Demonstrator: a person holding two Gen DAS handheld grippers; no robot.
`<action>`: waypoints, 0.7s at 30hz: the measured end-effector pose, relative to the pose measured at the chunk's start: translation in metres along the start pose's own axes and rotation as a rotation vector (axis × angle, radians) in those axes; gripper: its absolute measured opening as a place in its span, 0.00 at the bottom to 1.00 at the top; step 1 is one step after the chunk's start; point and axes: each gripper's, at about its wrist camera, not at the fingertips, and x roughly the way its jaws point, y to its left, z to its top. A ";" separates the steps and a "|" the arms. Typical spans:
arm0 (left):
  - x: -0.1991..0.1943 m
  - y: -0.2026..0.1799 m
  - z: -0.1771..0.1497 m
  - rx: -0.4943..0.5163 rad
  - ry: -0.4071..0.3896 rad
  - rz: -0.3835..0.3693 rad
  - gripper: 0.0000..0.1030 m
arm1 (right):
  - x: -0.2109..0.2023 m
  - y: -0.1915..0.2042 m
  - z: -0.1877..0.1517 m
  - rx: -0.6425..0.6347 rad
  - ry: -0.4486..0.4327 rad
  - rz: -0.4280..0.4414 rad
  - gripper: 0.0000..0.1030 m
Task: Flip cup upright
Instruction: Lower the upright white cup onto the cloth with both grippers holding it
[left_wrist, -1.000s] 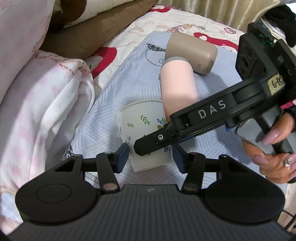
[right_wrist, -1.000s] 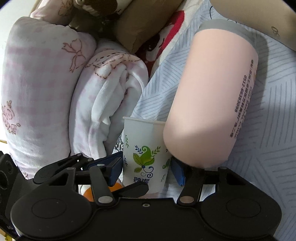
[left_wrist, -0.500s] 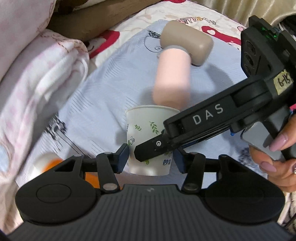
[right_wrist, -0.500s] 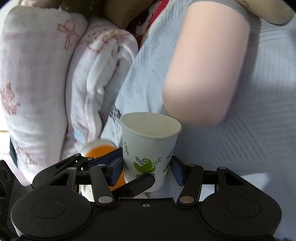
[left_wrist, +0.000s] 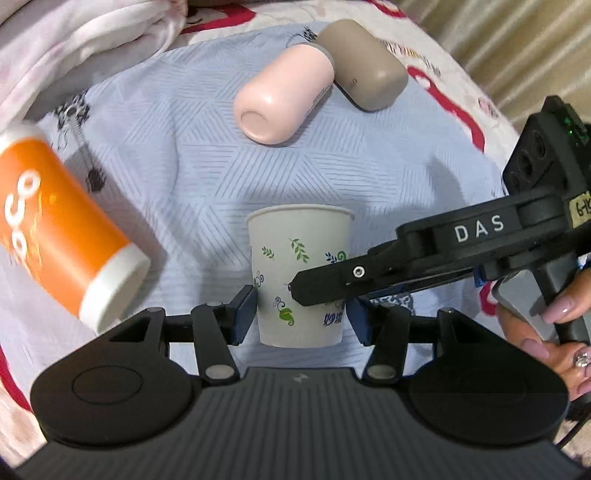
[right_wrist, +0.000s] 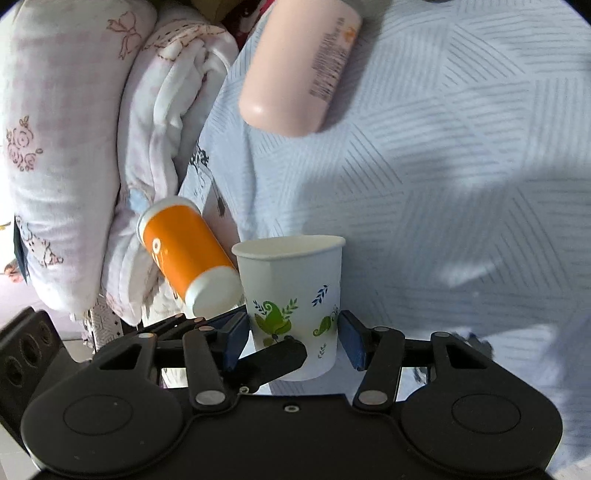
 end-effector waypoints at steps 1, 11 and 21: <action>0.000 -0.001 -0.004 -0.002 -0.015 0.006 0.50 | 0.000 0.001 0.001 -0.008 0.004 -0.004 0.57; -0.003 -0.007 -0.019 -0.003 -0.107 0.040 0.50 | 0.011 0.010 0.015 -0.121 -0.020 -0.040 0.72; -0.012 -0.027 -0.057 0.008 -0.243 0.005 0.50 | -0.014 0.047 -0.003 -0.464 -0.008 -0.144 0.59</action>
